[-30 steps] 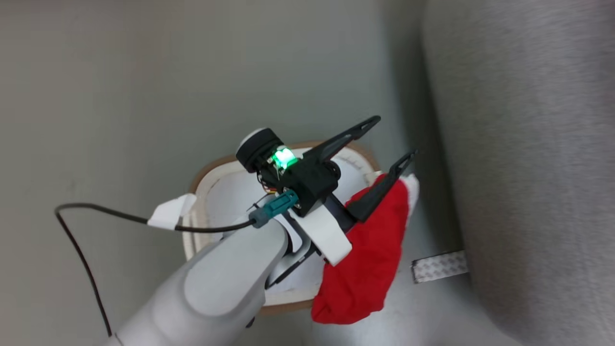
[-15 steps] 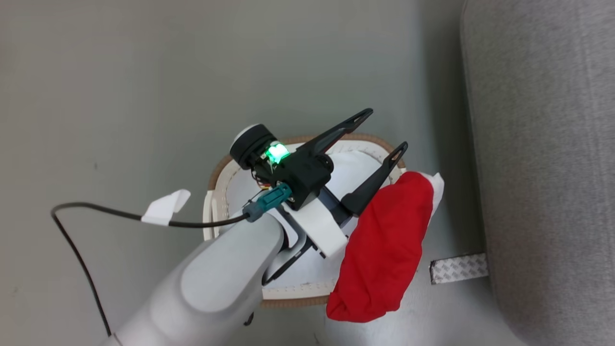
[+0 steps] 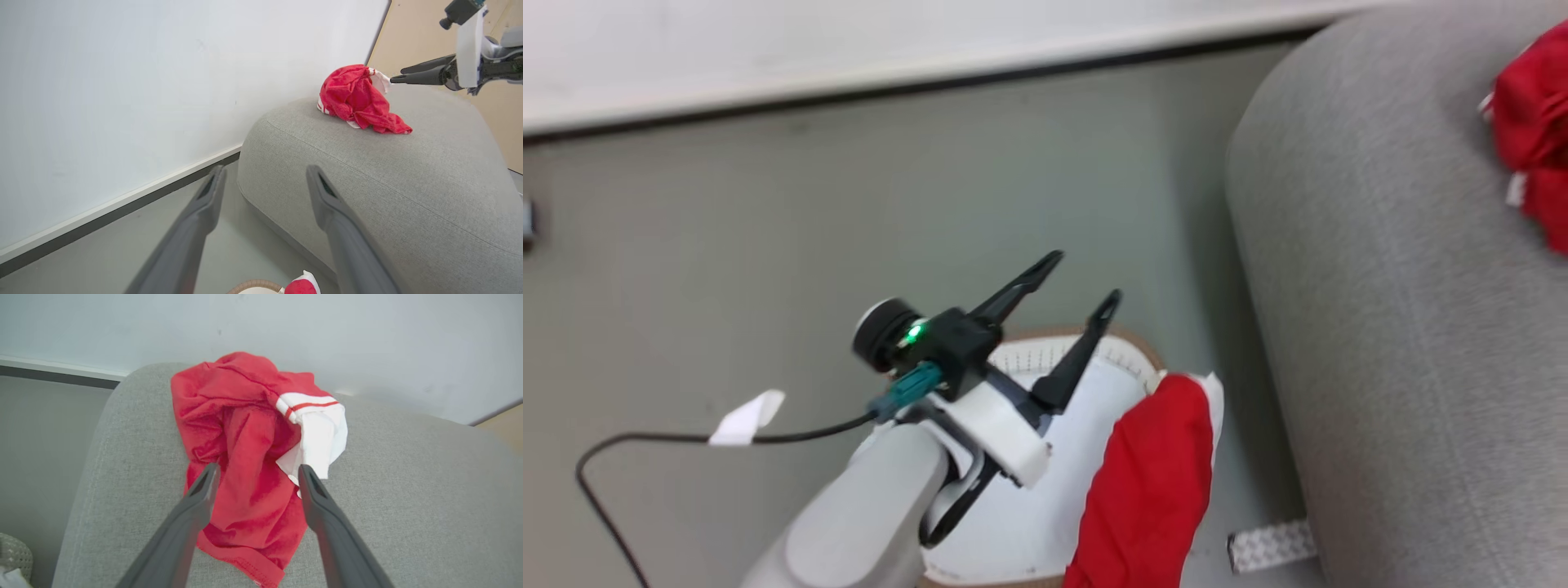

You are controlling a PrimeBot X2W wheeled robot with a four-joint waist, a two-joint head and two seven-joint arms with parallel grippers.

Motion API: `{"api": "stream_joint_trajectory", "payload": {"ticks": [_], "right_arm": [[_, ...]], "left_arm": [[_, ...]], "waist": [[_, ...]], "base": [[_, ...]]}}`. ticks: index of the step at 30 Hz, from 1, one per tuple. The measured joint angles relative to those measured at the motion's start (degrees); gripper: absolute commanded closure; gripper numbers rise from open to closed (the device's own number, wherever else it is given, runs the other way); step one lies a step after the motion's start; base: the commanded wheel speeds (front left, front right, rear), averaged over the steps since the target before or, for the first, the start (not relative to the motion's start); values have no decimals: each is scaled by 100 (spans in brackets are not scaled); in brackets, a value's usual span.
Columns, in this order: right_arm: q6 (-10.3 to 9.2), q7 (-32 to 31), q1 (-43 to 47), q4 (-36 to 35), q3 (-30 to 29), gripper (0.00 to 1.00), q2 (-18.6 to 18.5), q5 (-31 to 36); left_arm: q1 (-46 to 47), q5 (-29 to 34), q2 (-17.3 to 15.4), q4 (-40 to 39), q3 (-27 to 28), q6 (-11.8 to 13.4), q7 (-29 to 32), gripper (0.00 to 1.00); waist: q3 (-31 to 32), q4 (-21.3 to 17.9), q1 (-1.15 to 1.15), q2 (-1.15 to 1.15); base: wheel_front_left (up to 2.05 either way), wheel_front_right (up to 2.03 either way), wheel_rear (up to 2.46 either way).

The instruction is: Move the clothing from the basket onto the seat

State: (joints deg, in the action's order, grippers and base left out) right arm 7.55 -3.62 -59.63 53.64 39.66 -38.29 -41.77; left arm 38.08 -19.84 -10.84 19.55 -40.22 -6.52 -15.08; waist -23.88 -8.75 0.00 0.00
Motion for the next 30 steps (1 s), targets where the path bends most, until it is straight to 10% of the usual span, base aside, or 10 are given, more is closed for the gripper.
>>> {"api": "stream_joint_trajectory", "payload": {"ticks": [15, 30], "right_arm": [[0, 1298, 974, -1402, -29, 0, 170, -481], [0, 1867, 3911, -3031, -2401, 0, 1645, 580]], "left_arm": [[-1290, -188, -210, -297, 1235, 364, -4, 0], [-3139, -96, -162, -981, 2871, 907, -4, 0]], "waist": [[1784, 118, -2, 0], [2484, 451, -2, 0]], "base": [[0, 0, 0], [0, 0, 0]]}}
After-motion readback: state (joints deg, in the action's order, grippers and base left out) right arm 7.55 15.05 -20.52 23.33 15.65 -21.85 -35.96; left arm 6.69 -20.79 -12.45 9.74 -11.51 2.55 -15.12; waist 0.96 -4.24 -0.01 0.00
